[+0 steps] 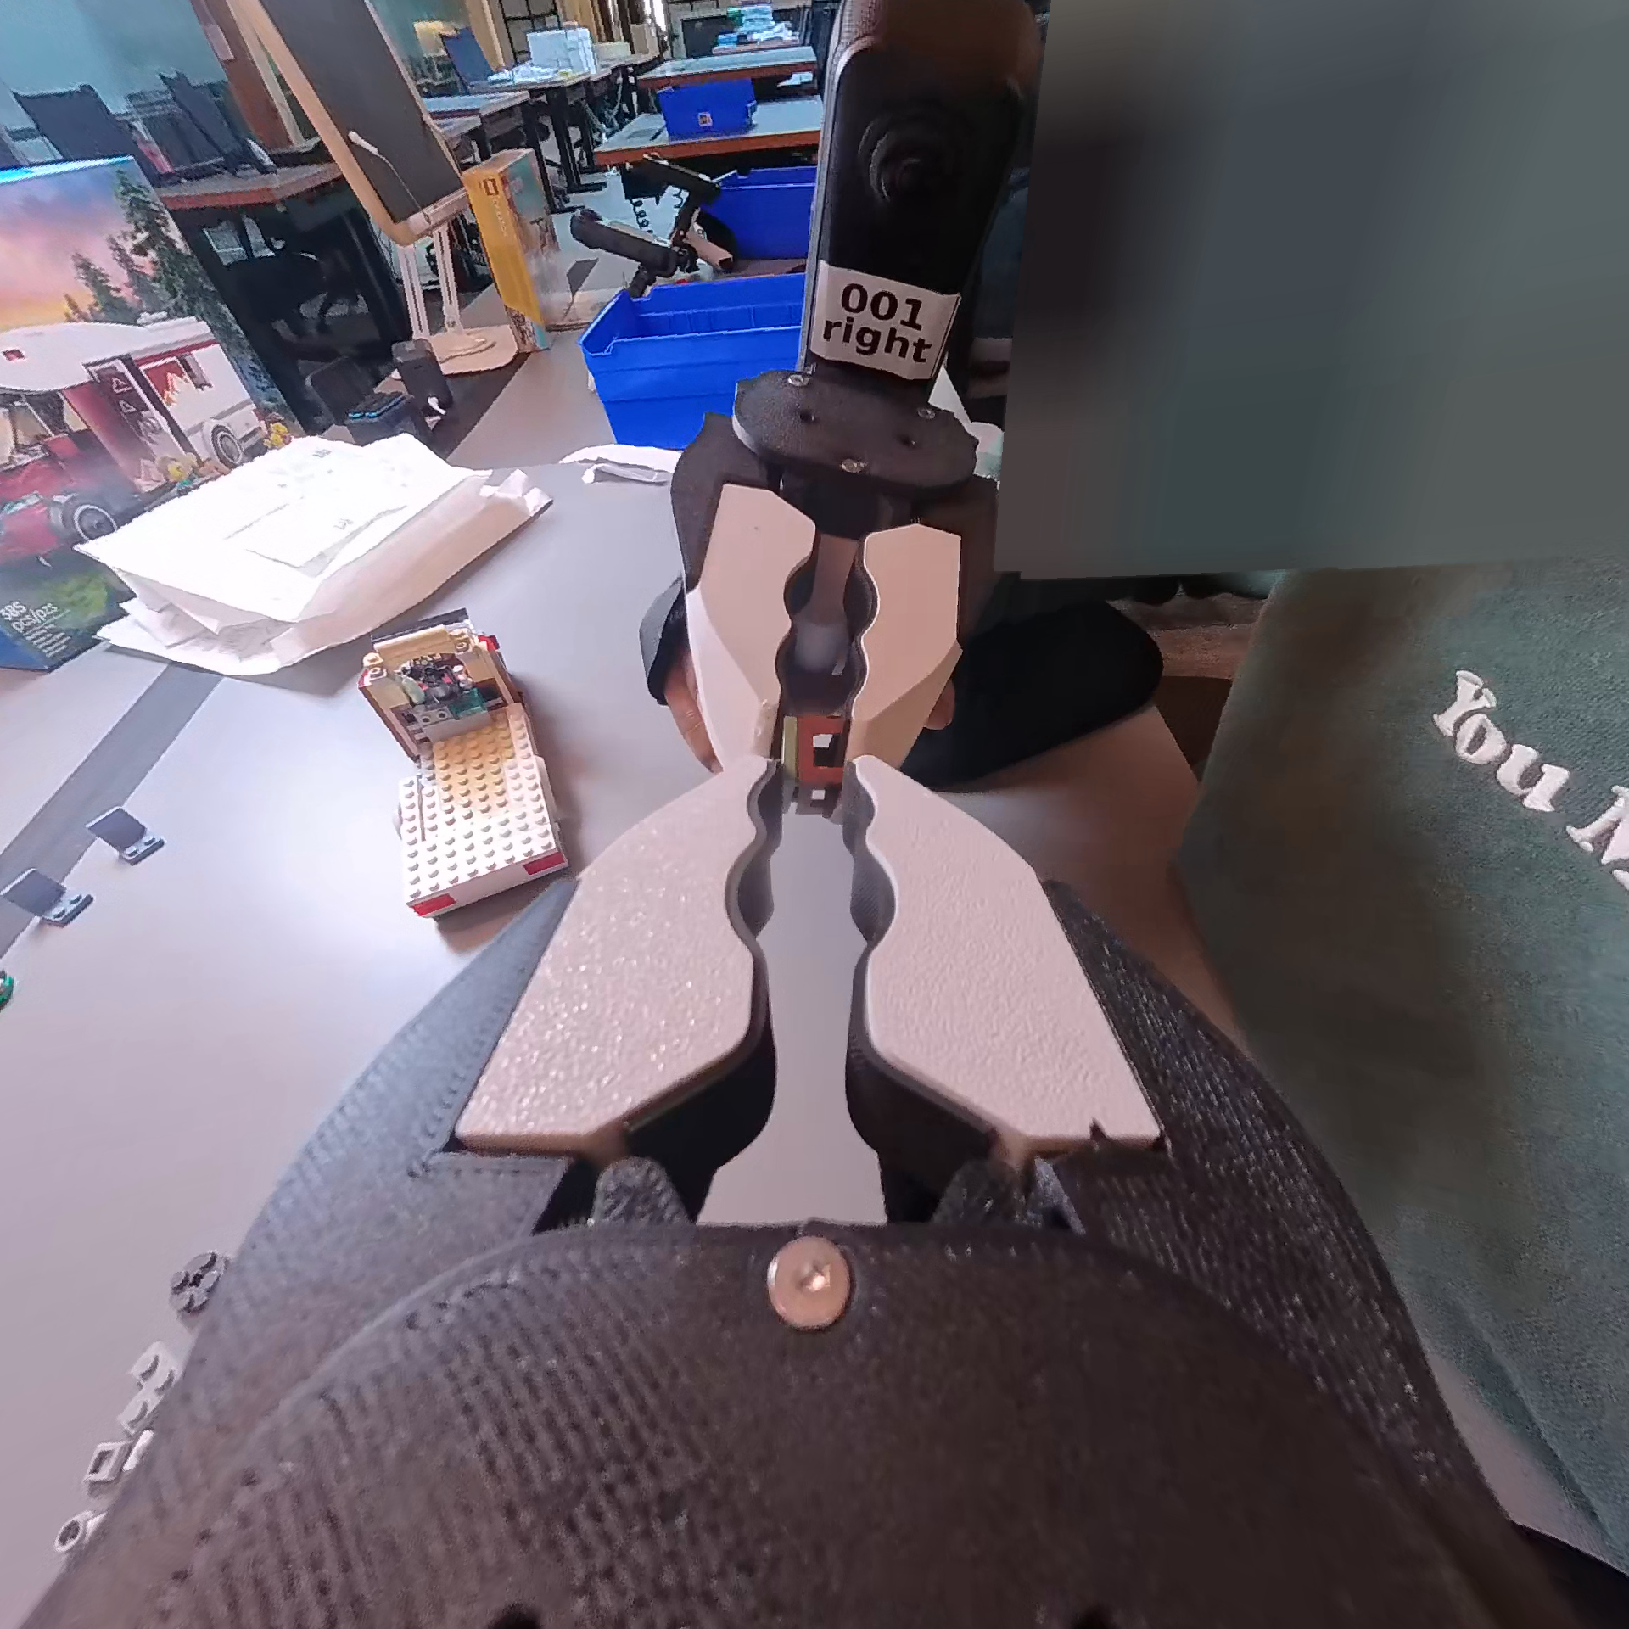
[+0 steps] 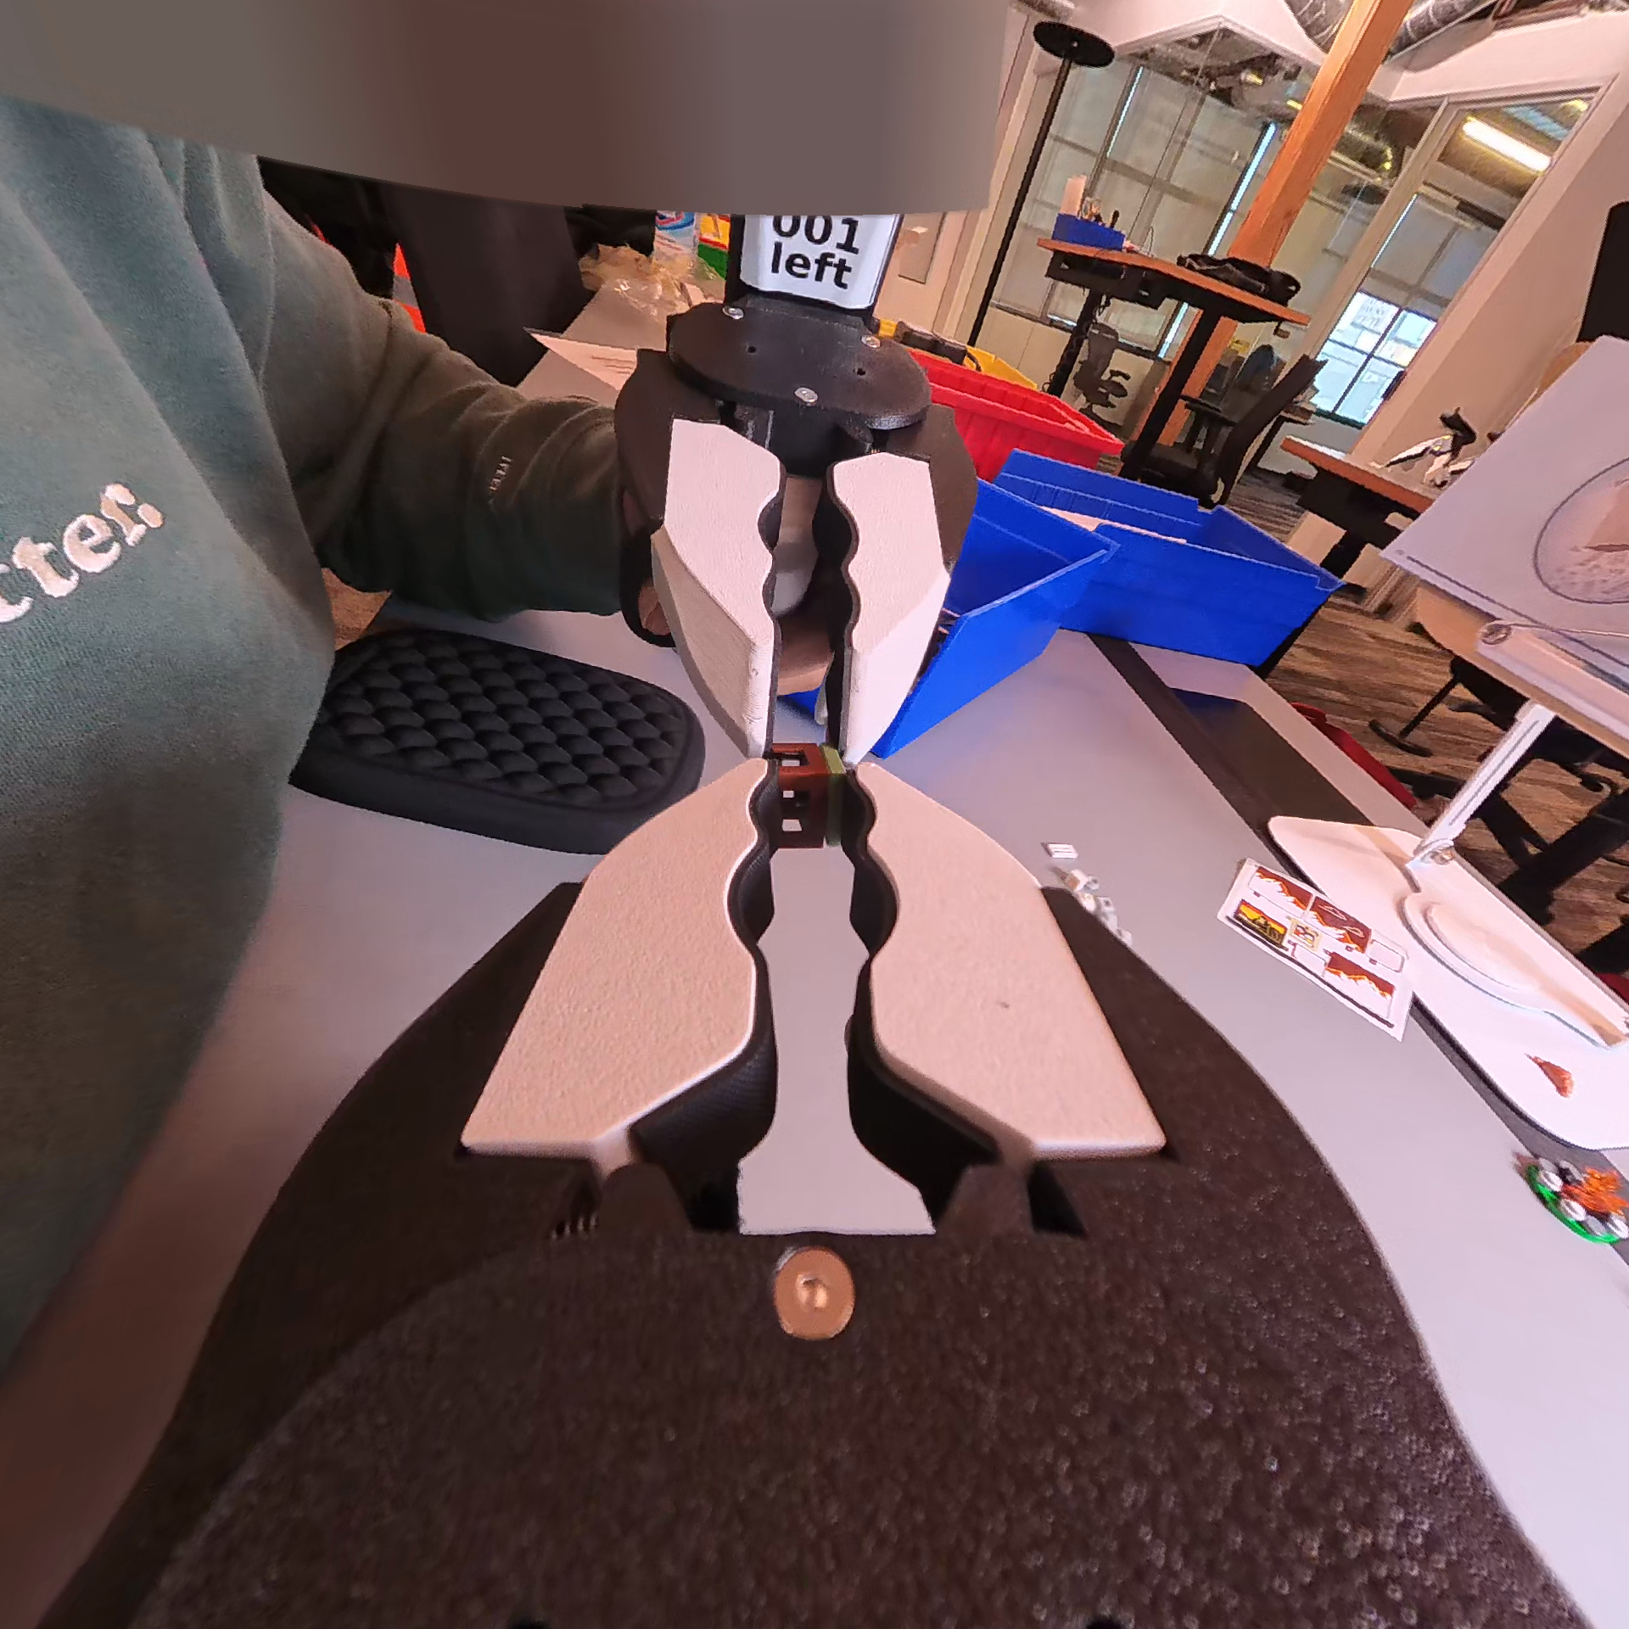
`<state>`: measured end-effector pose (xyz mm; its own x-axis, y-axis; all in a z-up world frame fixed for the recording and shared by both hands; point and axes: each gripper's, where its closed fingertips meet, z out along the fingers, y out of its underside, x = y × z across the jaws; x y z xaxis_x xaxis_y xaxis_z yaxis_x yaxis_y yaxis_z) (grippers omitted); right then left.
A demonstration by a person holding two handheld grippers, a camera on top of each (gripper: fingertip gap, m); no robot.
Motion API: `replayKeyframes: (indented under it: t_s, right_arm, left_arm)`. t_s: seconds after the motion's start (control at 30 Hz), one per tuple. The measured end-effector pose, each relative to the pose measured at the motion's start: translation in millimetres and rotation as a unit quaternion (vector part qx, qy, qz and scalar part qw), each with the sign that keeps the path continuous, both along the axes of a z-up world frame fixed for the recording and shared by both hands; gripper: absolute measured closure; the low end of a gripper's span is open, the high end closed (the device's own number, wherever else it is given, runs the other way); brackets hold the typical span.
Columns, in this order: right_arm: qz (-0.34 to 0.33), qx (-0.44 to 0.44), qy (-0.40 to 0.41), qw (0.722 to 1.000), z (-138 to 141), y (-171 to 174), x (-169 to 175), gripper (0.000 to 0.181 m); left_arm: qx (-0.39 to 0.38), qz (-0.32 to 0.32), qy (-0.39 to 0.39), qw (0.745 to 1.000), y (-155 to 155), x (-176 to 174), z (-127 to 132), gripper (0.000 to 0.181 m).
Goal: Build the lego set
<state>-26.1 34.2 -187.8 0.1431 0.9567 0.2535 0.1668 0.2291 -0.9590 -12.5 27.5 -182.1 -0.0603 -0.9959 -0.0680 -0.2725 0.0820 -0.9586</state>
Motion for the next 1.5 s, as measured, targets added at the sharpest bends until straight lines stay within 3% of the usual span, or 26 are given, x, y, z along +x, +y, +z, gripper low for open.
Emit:
replayKeyframes:
  t_s: [0.37, 0.6, 0.77, 0.93, 1.13, 1.33, 1.5]
  right_arm:
    - [0.0, -0.008, -0.014, 1.0, -6, -2, -1, 0.169]
    - [-0.002, -0.008, 0.001, 1.0, 1, 1, -5, 0.166]
    - [0.005, -0.022, 0.006, 1.0, -4, 3, -3, 0.166]
    - [-0.002, -0.019, -0.001, 1.0, -9, 7, 1, 0.155]
    - [0.003, -0.019, 0.001, 1.0, -7, 2, -2, 0.167]
    - [-0.029, 0.008, -0.064, 0.998, -17, 8, 0, 0.168]
    - [-0.077, 0.071, -0.162, 0.981, -37, 16, 2, 0.168]
  left_arm:
    - [-0.017, -0.013, -0.026, 0.999, -2, -1, -6, 0.168]
    - [-0.084, -0.043, -0.146, 0.985, 1, -6, 3, 0.169]
    - [-0.084, -0.04, -0.148, 0.985, 3, -4, -2, 0.169]
    - [-0.084, -0.032, -0.157, 0.984, 8, -7, -3, 0.169]
    - [-0.088, -0.045, -0.181, 0.978, 4, -8, 0, 0.169]
    - [-0.045, -0.028, -0.149, 0.987, 10, -9, -10, 0.164]
    - [0.045, 0.004, -0.08, 0.996, 14, -4, -23, 0.164]
